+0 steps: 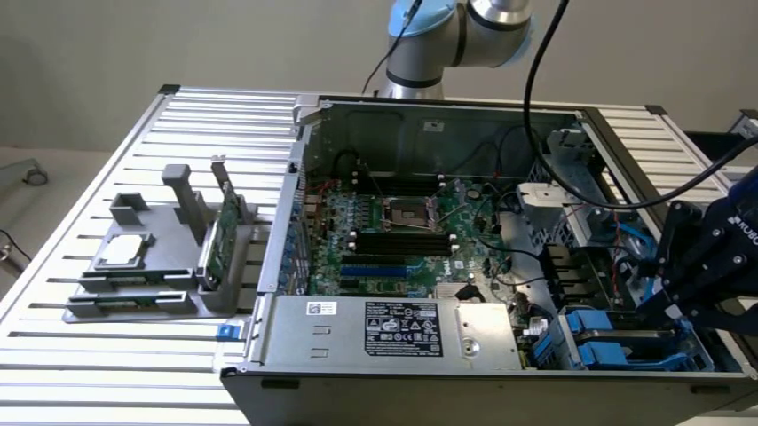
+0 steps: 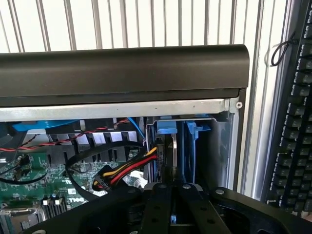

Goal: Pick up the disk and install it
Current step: 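Insert the disk into the insertion slot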

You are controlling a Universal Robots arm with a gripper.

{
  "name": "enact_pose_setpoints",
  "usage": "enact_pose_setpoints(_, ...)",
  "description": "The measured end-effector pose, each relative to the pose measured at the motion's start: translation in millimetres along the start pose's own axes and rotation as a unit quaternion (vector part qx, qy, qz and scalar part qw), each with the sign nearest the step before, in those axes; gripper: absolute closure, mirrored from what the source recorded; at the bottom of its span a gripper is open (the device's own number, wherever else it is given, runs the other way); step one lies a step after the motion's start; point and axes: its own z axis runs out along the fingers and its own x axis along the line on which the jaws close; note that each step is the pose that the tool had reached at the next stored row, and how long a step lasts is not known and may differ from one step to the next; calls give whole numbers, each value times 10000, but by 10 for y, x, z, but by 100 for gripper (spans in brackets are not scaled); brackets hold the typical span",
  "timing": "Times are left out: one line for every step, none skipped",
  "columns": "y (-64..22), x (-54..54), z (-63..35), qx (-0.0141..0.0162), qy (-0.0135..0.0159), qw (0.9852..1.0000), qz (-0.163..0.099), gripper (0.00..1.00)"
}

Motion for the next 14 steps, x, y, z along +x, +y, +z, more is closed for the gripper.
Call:
enact_pose_setpoints(0,-1,0,0,0,10000,0,89)
enact_pose_setpoints(0,-1,1,0,1,10000,0,89)
enact_pose_setpoints(1,-2,2,0,1,10000,-1,89)
enact_pose_setpoints(1,-4,4,0,0,10000,0,89)
enact_pose_setpoints(1,-5,6,0,0,10000,0,89)
enact_pose_setpoints(2,-6,8,0,-1,10000,0,89)
enact_pose_setpoints(2,-7,11,0,-1,10000,0,89)
enact_pose_setpoints(3,-7,15,0,-2,10000,0,89)
enact_pose_setpoints(4,-8,21,1,0,10000,0,89)
enact_pose_setpoints(5,-8,27,0,0,10000,0,89)
enact_pose_setpoints(6,-8,31,0,-2,10000,0,89)
enact_pose_setpoints(7,-9,35,0,-2,10000,0,89)
enact_pose_setpoints(7,-9,36,0,-3,10000,0,89)
enact_pose_setpoints(7,-10,37,0,-2,10000,0,89)
